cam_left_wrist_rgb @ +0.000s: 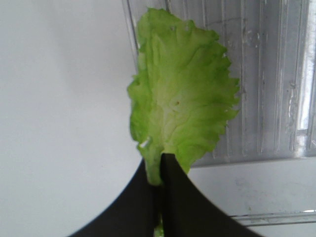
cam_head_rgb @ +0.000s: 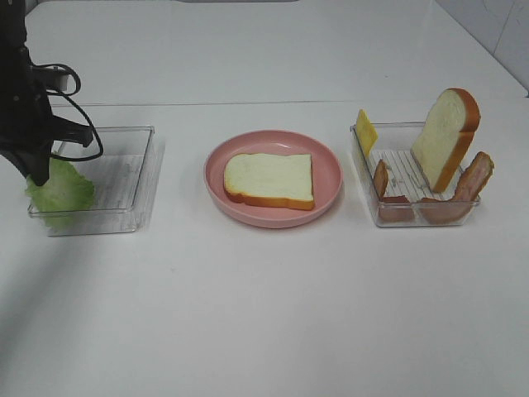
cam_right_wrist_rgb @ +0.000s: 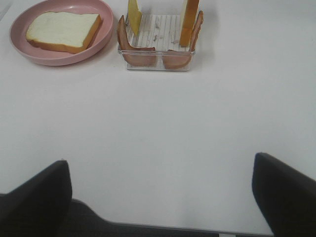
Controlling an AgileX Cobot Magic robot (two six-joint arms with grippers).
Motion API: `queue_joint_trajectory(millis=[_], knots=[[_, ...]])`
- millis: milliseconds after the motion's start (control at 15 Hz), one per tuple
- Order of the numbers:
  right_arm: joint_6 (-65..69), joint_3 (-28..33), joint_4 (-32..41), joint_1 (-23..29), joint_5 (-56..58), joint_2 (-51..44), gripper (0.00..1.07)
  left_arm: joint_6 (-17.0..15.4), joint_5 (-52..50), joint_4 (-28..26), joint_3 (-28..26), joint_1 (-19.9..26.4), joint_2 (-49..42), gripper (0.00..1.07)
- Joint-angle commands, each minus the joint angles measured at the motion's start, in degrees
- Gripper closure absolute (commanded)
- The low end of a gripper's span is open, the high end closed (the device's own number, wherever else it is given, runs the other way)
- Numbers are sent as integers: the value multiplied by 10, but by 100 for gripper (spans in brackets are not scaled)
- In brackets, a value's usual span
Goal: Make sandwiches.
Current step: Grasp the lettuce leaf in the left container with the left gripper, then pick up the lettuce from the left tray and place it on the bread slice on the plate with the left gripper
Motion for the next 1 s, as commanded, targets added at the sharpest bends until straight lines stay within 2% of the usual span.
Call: queue_joint_trajectory(millis=[67, 267, 333, 467, 533, 600, 667, 733, 800, 867, 1000], knots=[[-2, 3, 0, -3, -3, 0, 11, -2, -2, -23, 1, -5, -45, 107], [-2, 3, 0, -3, -3, 0, 11, -2, -11, -33, 1, -26, -97, 107], [-2, 3, 0, -3, -3, 0, 11, -1, -13, -52, -7, -36, -112, 107], [-2, 3, 0, -3, -3, 0, 11, 19, -9, -110, -66, -72, -115, 107], [-2, 3, 0, -3, -3, 0, 11, 26, -15, -127, -78, -81, -113, 107], [-2, 3, 0, -3, -3, 0, 11, 46, -28, -163, -100, -96, -107, 107], [-2, 3, 0, -3, -3, 0, 11, 81, -30, -233, -131, -117, -83, 107], [-2, 3, 0, -3, -3, 0, 11, 106, -33, -278, -148, -128, -61, 107], [-2, 3, 0, -3, -3, 0, 11, 114, -35, -299, -155, -133, -49, 107], [-2, 3, 0, -3, -3, 0, 11, 141, -38, -381, -194, -156, 10, 107], [-2, 3, 0, -3, -3, 0, 11, 148, -38, -416, -225, -171, 54, 107]])
